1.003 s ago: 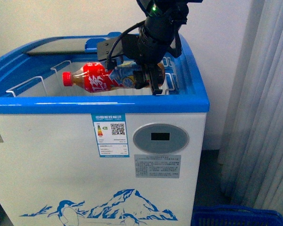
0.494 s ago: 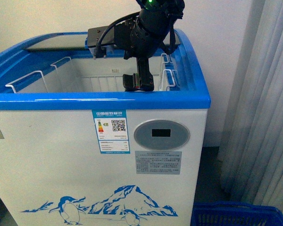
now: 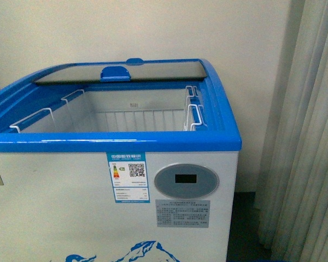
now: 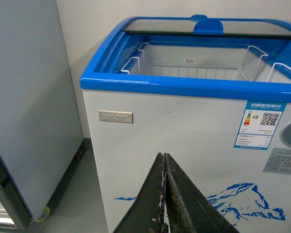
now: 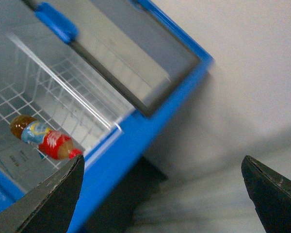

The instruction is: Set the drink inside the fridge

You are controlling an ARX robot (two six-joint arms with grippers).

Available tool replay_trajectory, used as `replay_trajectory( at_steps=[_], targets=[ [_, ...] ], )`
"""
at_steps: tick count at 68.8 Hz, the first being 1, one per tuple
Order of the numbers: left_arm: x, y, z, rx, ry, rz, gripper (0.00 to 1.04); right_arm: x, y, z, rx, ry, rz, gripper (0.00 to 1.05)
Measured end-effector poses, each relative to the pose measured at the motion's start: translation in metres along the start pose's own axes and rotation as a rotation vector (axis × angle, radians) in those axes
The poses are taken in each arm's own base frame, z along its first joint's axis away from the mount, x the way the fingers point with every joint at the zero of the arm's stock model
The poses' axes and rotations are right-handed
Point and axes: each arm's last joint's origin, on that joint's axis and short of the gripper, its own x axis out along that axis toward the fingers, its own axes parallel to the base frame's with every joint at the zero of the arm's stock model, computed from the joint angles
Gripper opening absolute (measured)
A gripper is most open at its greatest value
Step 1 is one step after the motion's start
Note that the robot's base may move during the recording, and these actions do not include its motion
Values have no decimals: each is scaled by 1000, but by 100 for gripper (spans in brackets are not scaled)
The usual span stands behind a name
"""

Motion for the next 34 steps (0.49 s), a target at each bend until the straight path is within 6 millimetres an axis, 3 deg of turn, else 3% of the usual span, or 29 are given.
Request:
replay_trajectory(
  at_steps=[8,13,17,20,29,34],
  targets=[
    [0,0,0,0,0,0,3,-39,-6,-53,184,147,13,97],
    [0,0,0,0,0,0,3,-68,-5,-74,260,189,19,97],
    [0,0,0,0,0,0,3,-119,-3,-91,355,174,5,97],
    [0,0,0,0,0,0,3,-139,-1,-97,388,161,2,97],
    [0,0,0,0,0,0,3,-179,25,-130,329,-304,-156,76],
    [0,0,0,0,0,0,3,-184,38,-158,318,-417,-168,63]
  ],
)
